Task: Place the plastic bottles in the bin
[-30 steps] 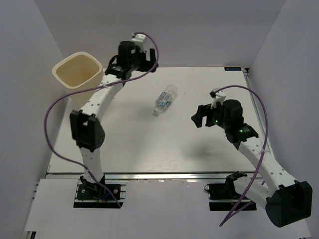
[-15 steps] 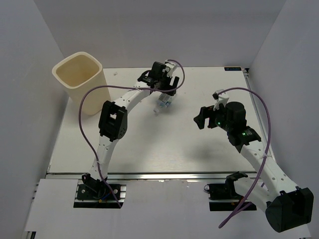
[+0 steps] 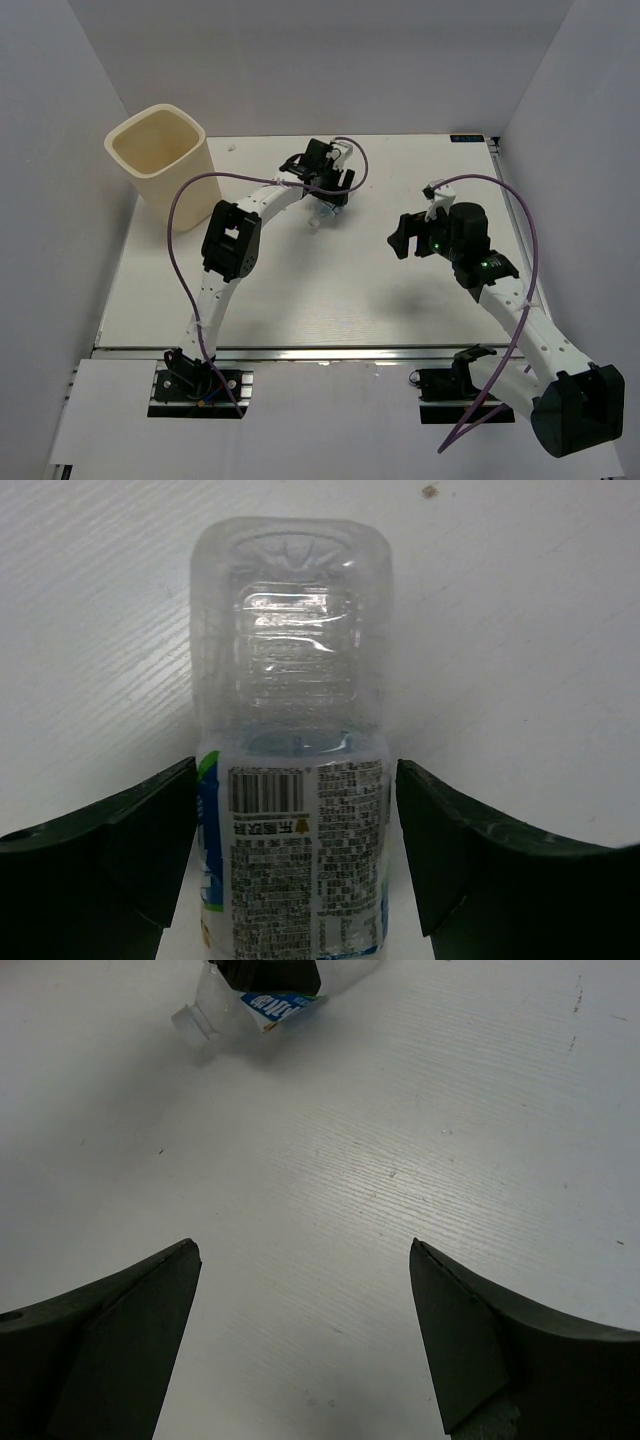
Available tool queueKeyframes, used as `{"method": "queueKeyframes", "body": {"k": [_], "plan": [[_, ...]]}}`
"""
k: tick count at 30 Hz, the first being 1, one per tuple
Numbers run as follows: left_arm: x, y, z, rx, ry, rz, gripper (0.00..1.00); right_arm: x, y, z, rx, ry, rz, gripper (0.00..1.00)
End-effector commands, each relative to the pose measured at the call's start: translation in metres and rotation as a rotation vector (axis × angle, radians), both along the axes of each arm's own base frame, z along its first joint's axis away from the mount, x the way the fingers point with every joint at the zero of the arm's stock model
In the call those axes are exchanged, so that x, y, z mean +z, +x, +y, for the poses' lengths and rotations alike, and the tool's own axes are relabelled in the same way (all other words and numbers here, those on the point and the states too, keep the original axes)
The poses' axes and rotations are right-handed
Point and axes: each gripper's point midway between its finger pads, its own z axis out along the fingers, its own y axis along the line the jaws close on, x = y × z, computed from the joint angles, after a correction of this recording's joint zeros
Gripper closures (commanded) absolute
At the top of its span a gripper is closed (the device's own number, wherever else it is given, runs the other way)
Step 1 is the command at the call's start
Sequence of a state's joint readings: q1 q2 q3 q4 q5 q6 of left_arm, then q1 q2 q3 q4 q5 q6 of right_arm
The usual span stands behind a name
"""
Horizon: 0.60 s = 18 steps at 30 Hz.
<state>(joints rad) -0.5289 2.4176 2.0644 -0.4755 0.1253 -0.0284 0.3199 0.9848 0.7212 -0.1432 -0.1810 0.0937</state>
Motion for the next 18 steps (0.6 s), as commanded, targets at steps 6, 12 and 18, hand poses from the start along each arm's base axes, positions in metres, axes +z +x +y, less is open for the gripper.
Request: {"method": "queueKeyframes", "body": {"k": [6, 12, 18], "plan": [[0.045, 0.004, -0.005, 0.03, -0.044, -0.057, 0.52, 0.01, 0.004, -0.004, -0.011, -0.002, -0.062, 0.11], [0.18, 0.025, 0.046, 0.237, -0.102, -0.291, 0.55, 0.026, 0.001, -0.004, -0.01, 0.013, -0.104, 0.11], [0.325, 0.038, 0.208, 0.588, -0.371, -0.489, 0.54, 0.02, 0.004, -0.014, -0.069, -0.009, -0.091, 0.11]]}}
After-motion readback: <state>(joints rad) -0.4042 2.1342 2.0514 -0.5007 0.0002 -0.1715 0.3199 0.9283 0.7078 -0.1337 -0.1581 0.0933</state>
